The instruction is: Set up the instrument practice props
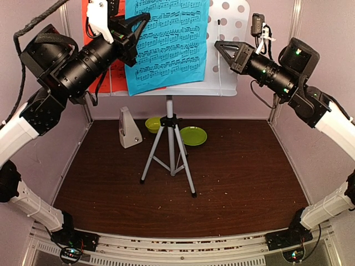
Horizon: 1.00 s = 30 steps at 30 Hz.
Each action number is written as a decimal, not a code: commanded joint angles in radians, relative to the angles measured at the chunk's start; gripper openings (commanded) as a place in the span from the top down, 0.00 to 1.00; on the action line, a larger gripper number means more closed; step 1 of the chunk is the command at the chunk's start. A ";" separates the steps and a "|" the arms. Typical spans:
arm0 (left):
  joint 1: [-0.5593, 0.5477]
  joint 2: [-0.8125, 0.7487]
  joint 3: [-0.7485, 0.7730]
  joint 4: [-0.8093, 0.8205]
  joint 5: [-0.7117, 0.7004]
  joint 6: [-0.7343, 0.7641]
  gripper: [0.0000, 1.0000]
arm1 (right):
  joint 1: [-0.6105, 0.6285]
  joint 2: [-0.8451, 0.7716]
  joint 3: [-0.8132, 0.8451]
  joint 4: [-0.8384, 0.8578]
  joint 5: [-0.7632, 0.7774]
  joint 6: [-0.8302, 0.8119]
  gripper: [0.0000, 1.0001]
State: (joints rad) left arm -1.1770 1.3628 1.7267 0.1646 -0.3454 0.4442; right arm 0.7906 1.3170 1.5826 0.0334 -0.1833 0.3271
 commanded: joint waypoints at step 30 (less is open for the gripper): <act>0.151 0.236 0.266 -0.051 0.274 -0.085 1.00 | 0.016 -0.064 -0.123 0.202 -0.119 -0.138 1.00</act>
State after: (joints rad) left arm -1.0351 1.5795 1.9583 0.0883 -0.1028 0.4019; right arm 0.7994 1.2812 1.4719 0.1993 -0.2794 0.2047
